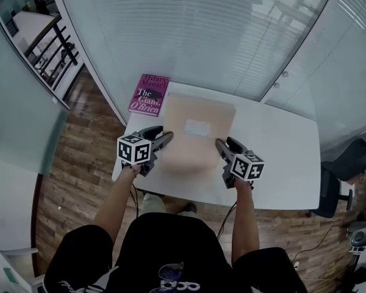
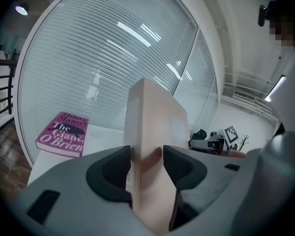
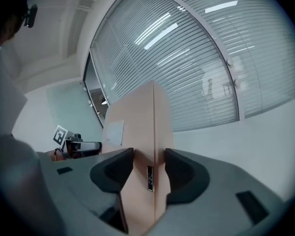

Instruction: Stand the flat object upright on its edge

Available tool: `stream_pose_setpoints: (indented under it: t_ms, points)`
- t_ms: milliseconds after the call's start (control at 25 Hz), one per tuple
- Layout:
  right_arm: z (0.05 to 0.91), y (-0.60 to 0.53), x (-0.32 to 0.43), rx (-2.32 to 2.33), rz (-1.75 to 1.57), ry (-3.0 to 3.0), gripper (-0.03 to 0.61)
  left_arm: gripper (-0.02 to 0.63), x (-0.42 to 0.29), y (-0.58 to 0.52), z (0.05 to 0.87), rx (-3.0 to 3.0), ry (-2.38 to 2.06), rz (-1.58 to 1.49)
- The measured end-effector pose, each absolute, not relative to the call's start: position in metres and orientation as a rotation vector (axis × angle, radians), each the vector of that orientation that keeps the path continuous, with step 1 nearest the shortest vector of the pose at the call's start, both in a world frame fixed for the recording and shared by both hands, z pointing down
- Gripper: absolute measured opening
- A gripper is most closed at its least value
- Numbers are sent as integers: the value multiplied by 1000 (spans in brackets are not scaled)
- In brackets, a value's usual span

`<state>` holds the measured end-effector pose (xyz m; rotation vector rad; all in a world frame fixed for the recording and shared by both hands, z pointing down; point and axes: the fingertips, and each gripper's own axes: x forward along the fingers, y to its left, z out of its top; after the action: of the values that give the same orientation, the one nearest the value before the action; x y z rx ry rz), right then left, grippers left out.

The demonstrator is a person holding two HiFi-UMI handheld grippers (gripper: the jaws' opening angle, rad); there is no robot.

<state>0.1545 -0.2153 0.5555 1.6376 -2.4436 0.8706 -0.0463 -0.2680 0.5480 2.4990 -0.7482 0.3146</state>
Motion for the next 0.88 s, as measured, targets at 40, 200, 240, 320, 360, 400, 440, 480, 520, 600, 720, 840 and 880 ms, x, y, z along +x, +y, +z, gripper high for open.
stream_pose_setpoints:
  t_ms: [40, 200, 240, 320, 360, 400, 440, 480, 520, 600, 720, 840, 880]
  points:
    - [551, -221, 151, 1641, 854, -2444, 218, 223, -50, -275, 544, 2509, -749, 312]
    - [538, -241, 140, 1663, 779, -2432, 218, 218, -59, -297, 535, 2563, -732, 357]
    - [535, -245, 138, 1675, 757, -2427, 216, 218, -61, -301, 533, 2579, -726, 372]
    - [530, -253, 132, 1700, 706, -2412, 215, 215, -66, -309, 529, 2611, -725, 396]
    - [528, -257, 128, 1710, 682, -2402, 212, 213, -70, -314, 528, 2626, -728, 406]
    - [526, -261, 125, 1720, 662, -2390, 209, 212, -73, -319, 527, 2638, -731, 415]
    - [525, -265, 122, 1731, 645, -2380, 207, 210, -75, -324, 526, 2649, -730, 421]
    - [523, -269, 119, 1744, 632, -2372, 204, 209, -78, -329, 525, 2658, -725, 425]
    - [521, -273, 117, 1759, 622, -2367, 202, 206, -80, -334, 523, 2666, -717, 427]
    - [516, -281, 113, 1782, 608, -2359, 201, 205, -83, -344, 518, 2680, -705, 427]
    - [510, -293, 108, 1809, 601, -2350, 199, 202, -87, -359, 511, 2697, -696, 418]
    - [509, -303, 101, 1840, 593, -2335, 198, 199, -93, -372, 510, 2707, -681, 411]
    - [509, -307, 99, 1850, 591, -2329, 198, 199, -96, -376, 511, 2709, -676, 408]
